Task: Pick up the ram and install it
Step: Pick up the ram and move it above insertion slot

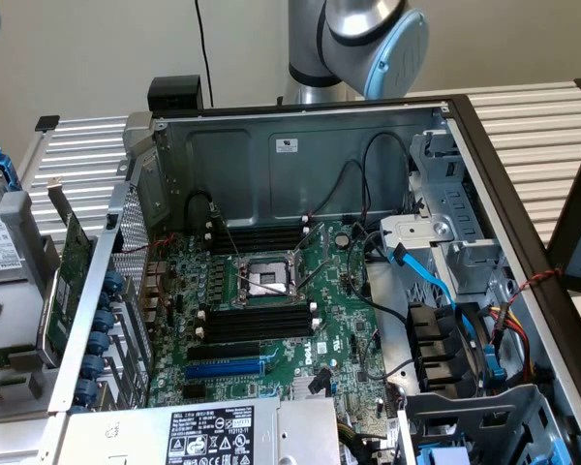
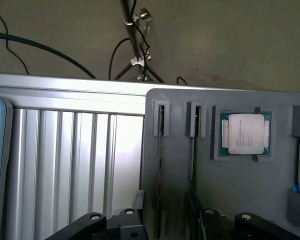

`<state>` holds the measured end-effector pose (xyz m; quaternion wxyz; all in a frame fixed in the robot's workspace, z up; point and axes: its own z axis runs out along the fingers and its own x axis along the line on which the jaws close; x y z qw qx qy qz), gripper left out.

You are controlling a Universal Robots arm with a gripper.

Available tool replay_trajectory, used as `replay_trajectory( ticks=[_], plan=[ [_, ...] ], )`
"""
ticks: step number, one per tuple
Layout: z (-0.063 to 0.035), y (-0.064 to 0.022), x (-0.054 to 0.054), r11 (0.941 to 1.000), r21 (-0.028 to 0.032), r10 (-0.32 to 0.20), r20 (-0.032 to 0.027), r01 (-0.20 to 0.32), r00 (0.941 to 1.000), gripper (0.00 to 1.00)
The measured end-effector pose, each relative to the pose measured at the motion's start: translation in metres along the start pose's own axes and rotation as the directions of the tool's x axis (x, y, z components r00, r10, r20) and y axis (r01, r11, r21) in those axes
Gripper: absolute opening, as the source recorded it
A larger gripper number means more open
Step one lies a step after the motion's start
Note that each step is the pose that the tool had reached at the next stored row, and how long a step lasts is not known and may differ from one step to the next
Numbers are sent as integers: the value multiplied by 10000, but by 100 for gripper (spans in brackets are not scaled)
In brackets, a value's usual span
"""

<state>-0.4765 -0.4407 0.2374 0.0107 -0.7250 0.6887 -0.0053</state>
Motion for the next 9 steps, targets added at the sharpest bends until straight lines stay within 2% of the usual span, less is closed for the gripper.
replay_trajectory(
  ticks=[9],
  plan=[
    [163, -11, 14, 10000, 1, 1, 15, -1, 10000, 45]
  ],
)
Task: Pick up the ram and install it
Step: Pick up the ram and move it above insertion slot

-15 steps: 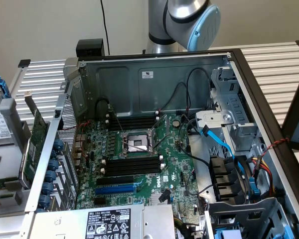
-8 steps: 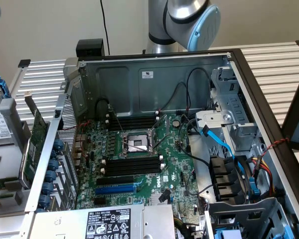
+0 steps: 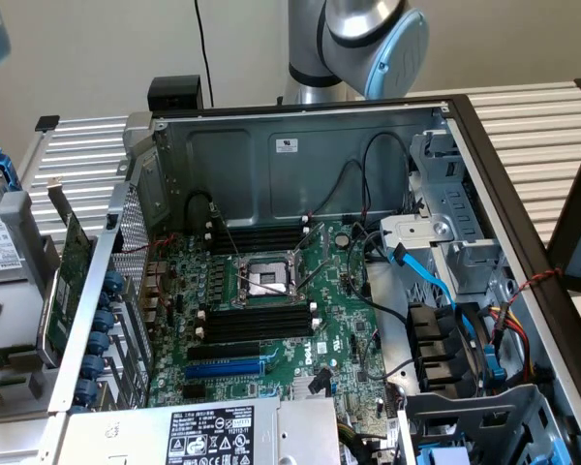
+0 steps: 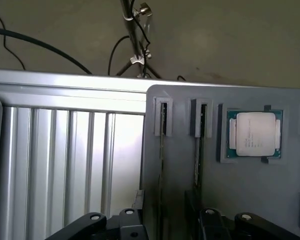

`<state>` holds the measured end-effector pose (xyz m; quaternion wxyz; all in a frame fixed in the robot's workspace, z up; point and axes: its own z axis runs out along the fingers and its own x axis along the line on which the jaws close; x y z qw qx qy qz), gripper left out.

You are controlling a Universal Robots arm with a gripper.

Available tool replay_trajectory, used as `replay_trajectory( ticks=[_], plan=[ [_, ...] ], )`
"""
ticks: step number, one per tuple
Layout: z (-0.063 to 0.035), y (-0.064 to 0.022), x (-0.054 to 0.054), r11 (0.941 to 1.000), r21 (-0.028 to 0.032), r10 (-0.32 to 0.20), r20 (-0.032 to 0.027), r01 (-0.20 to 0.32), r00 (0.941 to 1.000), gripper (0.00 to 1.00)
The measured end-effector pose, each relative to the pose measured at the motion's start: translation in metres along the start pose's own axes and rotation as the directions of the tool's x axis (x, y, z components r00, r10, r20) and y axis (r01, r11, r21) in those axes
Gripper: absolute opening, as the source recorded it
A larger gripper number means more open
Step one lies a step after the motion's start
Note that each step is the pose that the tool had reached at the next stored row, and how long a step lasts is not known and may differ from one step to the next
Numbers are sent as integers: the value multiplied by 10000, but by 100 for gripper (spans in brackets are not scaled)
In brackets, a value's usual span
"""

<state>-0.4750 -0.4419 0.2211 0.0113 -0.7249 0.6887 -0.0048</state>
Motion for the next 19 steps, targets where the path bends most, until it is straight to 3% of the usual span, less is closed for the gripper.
replay_trajectory(
  ticks=[13, 19],
  plan=[
    [151, -9, 17, 10000, 1, 1, 25, -1, 10000, 45],
    [206, -17, 29, 10000, -1, 0, 51, 0, 10000, 18]
  ],
)
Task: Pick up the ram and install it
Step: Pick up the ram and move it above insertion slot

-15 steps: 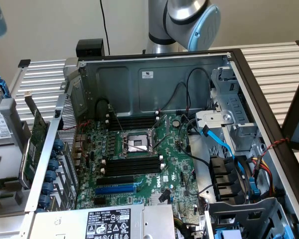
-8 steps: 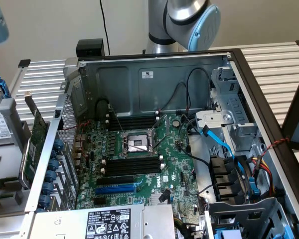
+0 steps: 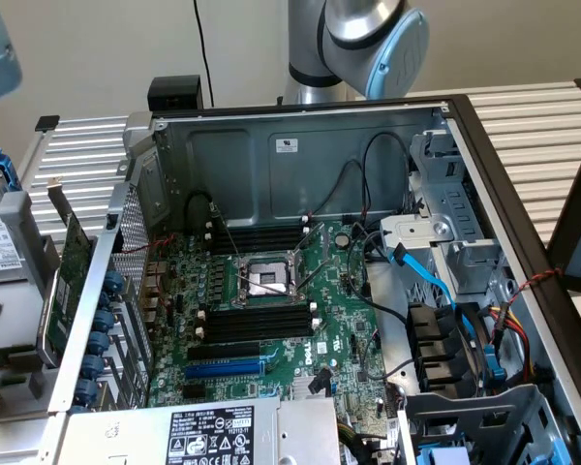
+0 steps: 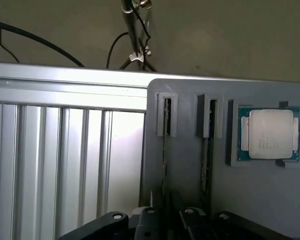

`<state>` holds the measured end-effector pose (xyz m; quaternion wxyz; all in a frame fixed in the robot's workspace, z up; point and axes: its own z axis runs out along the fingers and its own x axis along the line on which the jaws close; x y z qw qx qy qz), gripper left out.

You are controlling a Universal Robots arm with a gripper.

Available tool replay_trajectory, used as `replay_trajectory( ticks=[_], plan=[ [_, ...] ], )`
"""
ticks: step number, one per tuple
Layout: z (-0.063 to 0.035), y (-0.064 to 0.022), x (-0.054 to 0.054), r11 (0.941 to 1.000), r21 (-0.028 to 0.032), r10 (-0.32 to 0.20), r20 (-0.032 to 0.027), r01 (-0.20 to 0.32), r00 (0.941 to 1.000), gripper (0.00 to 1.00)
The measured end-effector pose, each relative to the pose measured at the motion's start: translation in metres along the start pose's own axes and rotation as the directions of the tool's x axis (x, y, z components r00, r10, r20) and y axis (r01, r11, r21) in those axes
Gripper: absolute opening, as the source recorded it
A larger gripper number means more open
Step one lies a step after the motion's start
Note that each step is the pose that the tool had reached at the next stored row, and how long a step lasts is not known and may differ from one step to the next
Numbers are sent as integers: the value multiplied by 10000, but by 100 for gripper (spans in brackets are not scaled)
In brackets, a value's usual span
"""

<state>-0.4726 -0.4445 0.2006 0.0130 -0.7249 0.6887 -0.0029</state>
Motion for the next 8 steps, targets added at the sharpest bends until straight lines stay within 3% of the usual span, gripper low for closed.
replay_trajectory(
  ticks=[4, 8],
  plan=[
    [-3, -1, 3, 10000, 7, 6, 10, -6, 10000, 12],
    [-179, -4, 11, 10000, 4, 17, 7, -17, 10000, 12]
  ],
)
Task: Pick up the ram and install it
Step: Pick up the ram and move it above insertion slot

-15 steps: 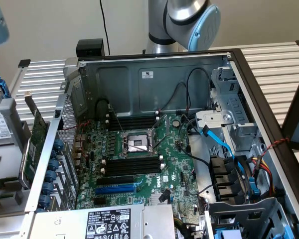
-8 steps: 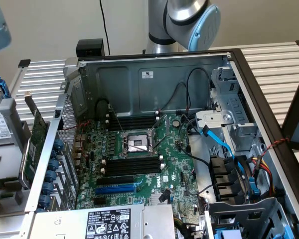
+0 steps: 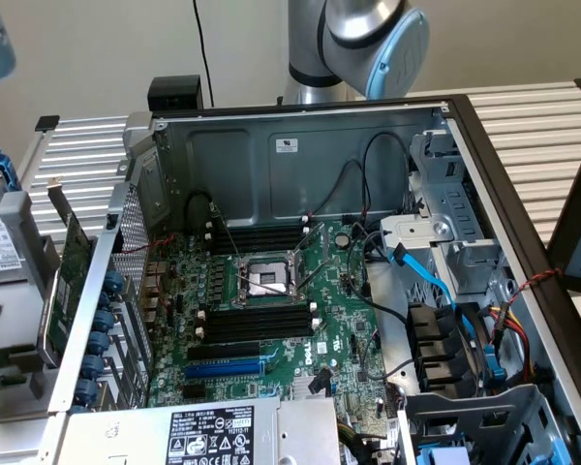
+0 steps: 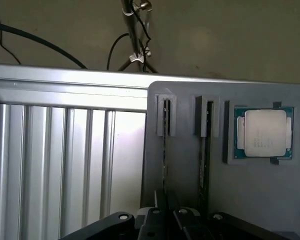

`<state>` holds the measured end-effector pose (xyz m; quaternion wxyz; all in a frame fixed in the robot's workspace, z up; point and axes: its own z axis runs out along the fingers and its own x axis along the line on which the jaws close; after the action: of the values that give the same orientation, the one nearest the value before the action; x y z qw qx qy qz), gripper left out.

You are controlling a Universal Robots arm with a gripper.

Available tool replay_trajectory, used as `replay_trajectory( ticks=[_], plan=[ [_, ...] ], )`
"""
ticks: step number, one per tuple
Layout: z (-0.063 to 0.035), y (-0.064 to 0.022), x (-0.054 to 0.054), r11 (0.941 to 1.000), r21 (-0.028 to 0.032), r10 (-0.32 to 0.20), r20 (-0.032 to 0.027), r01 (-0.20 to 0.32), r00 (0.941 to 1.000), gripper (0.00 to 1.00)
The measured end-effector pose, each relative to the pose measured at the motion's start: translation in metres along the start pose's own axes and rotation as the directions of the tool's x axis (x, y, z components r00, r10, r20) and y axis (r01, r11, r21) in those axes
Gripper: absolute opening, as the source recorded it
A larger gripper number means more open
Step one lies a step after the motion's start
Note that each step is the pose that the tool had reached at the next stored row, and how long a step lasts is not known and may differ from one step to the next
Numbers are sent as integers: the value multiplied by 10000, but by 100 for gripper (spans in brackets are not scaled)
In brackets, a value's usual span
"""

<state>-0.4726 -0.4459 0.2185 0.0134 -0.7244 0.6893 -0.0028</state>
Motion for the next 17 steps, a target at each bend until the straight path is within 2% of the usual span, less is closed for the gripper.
replay_trajectory(
  ticks=[17],
  plan=[
    [-776, -25, 23, 10000, 0, 4, 0, -4, 10000, 12]
  ],
)
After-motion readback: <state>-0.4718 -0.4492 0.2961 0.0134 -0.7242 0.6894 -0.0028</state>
